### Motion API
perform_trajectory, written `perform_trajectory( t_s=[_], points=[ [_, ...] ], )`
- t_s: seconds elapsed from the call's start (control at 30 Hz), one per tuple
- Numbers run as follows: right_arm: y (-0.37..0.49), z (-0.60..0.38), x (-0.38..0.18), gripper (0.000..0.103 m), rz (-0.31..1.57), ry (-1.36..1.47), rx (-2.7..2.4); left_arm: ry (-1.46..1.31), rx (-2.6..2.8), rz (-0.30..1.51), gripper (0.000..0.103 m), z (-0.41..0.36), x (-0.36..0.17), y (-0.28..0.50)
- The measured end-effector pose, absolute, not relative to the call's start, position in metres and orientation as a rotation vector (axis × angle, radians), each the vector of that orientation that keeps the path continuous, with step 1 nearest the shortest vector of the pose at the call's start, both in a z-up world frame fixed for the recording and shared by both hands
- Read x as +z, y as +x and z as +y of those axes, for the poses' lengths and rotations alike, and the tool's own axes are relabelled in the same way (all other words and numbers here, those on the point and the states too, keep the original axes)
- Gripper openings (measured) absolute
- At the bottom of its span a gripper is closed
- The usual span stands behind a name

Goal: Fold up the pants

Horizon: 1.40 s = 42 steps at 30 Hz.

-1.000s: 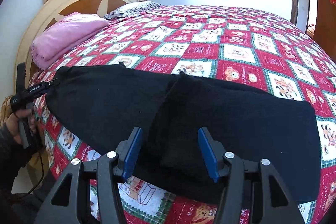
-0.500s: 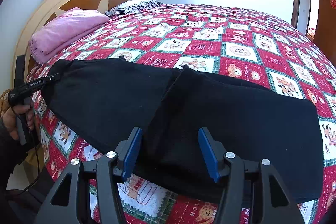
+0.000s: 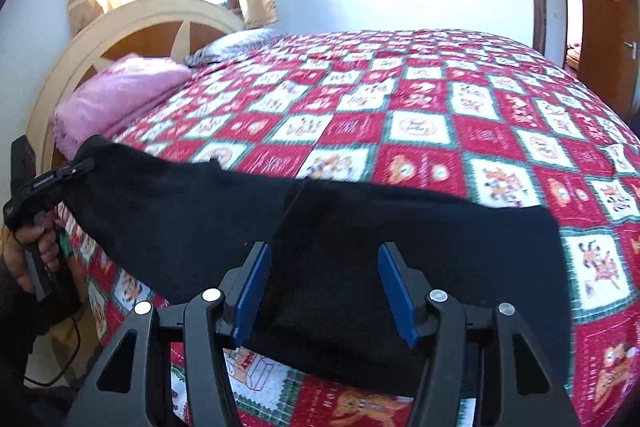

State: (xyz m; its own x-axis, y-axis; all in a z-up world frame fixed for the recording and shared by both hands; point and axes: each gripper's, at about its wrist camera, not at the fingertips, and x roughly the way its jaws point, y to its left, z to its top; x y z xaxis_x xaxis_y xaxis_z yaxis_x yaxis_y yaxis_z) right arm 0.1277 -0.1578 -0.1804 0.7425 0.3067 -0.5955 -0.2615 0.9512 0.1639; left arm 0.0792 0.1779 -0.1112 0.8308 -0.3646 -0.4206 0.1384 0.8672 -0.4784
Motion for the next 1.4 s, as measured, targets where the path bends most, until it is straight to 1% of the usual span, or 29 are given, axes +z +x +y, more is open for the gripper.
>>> perform_trajectory(
  t_s=[0.17, 0.3, 0.43, 0.67, 0.87, 1.1, 1.4],
  points=[
    [0.120, -0.189, -0.166, 0.058, 0.634, 0.092, 0.270, -0.437, -0.362, 0.492, 0.021, 0.142, -0.083, 0.077],
    [0.113, -0.218, -0.161, 0.058, 0.621, 0.093, 0.215, -0.428, -0.446, 0.509, 0.021, 0.104, -0.065, 0.087],
    [0.109, -0.248, -0.162, 0.058, 0.614, 0.104, 0.159, -0.383, -0.540, 0.526, 0.021, 0.055, -0.051, 0.094],
    [0.105, -0.303, -0.174, 0.058, 0.616, 0.205, 0.078, -0.298, -0.668, 0.549, 0.021, -0.023, -0.034, 0.098],
    [0.105, -0.327, -0.179, 0.059, 0.603, 0.269, 0.038, -0.222, -0.726, 0.617, 0.021, -0.081, -0.040, 0.107],
    [0.108, -0.330, -0.187, 0.060, 0.616, 0.294, 0.034, -0.153, -0.750, 0.718, 0.021, -0.142, -0.059, 0.115],
    [0.111, -0.338, -0.192, 0.060, 0.620, 0.321, 0.018, -0.005, -0.716, 0.826, 0.022, -0.204, -0.107, 0.118]
  ],
)
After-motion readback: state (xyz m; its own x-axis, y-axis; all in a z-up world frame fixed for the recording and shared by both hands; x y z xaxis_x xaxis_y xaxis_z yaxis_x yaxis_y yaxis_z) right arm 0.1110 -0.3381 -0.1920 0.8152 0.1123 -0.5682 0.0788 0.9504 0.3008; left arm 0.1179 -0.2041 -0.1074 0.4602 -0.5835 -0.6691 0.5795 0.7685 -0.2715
